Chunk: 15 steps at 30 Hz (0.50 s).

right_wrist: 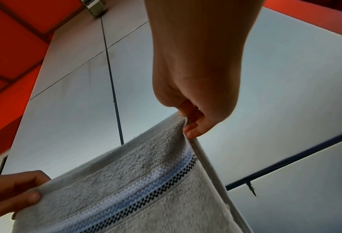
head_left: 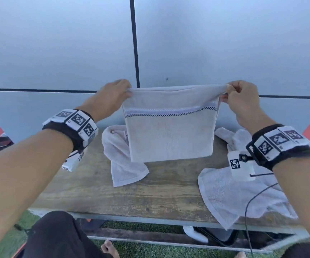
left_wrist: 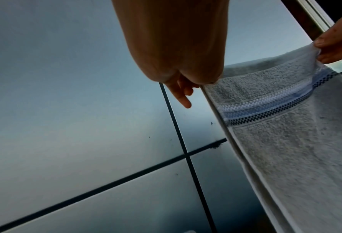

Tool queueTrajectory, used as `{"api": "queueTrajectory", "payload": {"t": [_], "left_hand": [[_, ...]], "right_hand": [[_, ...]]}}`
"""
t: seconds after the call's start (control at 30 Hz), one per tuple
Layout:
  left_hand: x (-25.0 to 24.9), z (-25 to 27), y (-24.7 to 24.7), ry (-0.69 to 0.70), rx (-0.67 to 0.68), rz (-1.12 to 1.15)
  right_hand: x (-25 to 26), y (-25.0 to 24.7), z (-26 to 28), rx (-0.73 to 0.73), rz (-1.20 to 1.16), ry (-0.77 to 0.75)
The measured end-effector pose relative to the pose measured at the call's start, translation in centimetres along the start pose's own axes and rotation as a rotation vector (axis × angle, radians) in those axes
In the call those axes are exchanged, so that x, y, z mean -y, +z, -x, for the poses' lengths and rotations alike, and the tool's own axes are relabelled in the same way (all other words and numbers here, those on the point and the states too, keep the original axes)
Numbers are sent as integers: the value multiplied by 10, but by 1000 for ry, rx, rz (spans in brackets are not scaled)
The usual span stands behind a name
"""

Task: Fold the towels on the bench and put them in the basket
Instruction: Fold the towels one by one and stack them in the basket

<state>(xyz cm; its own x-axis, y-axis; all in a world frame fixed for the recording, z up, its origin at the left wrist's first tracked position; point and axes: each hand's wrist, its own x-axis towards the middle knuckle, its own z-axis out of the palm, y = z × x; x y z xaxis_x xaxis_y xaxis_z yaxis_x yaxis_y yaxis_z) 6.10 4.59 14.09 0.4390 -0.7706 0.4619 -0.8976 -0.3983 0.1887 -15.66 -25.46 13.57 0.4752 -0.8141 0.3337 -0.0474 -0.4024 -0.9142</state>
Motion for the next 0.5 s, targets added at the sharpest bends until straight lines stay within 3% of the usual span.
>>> {"api": "queueTrajectory", "payload": {"t": [0.1, 0.23, 0.33, 0.4, 0.5], "left_hand": [[-1, 7, -9, 108, -80, -24], [-4, 46, 2, 120, -17, -54], [-20, 84, 21, 30, 182, 33], [-25, 108, 36, -100, 389, 134], [-19, 138, 61, -165, 682, 91]], "right_hand": [[-2, -10, 10, 7, -25, -34], [-32, -27, 51, 112, 146, -34], [-60, -39, 86, 345, 350, -29], [-72, -46, 105, 603, 512, -14], [-85, -50, 124, 953, 764, 59]]}}
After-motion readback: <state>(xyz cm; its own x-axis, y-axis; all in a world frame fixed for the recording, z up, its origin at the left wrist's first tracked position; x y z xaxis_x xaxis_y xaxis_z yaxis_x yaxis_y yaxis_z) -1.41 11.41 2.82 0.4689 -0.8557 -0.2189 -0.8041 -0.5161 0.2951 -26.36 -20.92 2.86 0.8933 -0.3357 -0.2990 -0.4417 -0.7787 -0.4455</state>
